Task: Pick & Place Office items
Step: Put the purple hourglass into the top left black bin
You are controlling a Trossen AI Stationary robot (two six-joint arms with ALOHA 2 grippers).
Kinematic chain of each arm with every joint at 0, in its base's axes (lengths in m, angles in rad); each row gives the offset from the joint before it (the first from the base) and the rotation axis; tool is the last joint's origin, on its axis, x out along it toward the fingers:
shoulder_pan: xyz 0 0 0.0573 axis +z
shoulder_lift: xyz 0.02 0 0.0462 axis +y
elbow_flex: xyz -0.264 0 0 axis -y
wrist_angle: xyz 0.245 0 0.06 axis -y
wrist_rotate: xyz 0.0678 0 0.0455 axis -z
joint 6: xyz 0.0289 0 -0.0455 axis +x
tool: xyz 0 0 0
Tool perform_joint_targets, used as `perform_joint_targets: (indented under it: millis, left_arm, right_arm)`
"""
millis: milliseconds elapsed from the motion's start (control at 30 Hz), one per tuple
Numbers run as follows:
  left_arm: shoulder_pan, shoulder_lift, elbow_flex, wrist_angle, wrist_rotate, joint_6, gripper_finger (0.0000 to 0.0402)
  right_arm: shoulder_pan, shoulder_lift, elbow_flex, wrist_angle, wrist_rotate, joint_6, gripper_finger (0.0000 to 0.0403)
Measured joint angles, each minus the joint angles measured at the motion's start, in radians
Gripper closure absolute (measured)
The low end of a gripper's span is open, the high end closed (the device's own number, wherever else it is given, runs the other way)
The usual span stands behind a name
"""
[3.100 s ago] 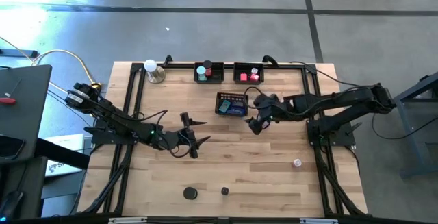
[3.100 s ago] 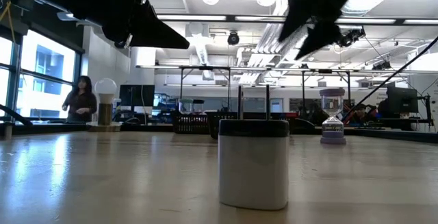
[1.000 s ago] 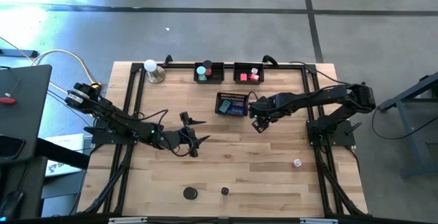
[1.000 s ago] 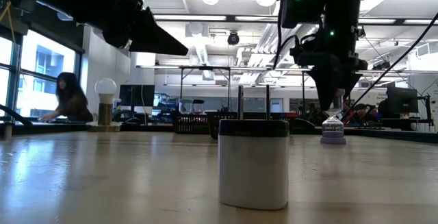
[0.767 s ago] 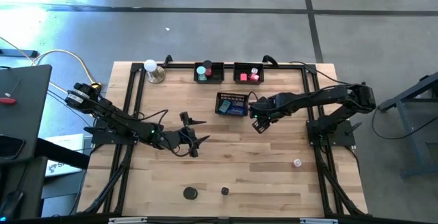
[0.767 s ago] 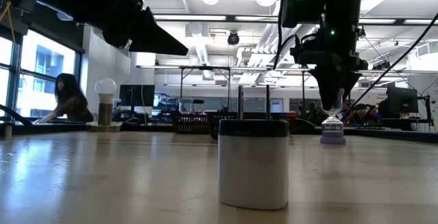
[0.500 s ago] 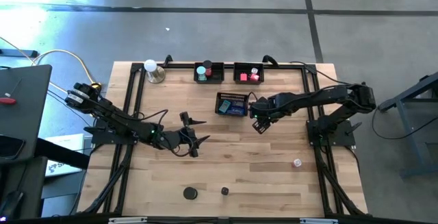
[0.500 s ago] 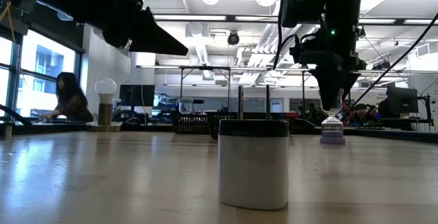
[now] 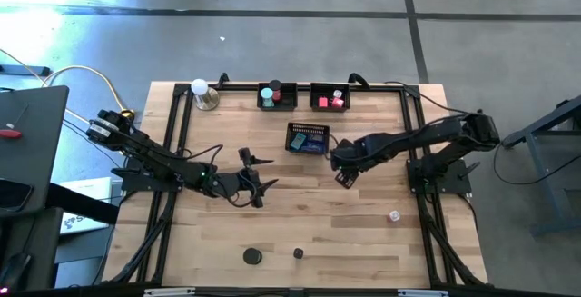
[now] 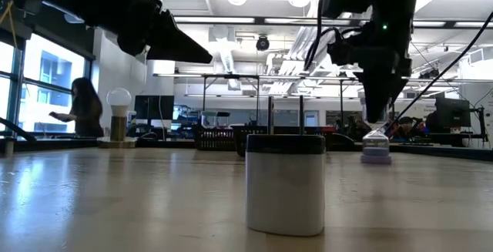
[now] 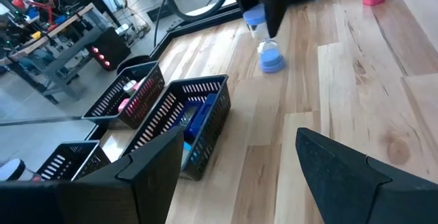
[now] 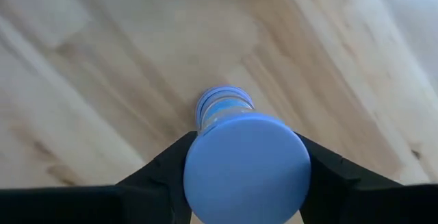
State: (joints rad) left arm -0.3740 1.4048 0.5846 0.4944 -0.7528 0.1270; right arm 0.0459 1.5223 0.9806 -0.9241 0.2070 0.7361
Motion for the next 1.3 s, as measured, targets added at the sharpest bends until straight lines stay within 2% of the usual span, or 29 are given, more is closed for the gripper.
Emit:
perform_joint_targets:
  millis: [233, 500, 1100, 1300]
  left_arm:
    - [-0.005, 0.0, 0.0, 0.02, 0.0, 0.108, 0.0126]
    - [-0.005, 0.0, 0.0, 0.026, 0.0, 0.162, 0.0126]
    - [-0.015, 0.0, 0.0, 0.035, 0.001, 0.332, 0.0126]
    - [-0.017, 0.0, 0.0, 0.047, 0.001, 0.287, 0.0126]
  right_arm:
    - [0.049, 0.0, 0.0, 0.067, -0.008, 0.0, 0.0223]
    - [0.101, 0.0, 0.0, 0.16, -0.004, 0.0, 0.0223]
    - [0.126, 0.0, 0.0, 0.58, -0.001, -0.179, 0.0223]
    - [0.125, 0.0, 0.0, 0.646, 0.0, -0.214, 0.0223]
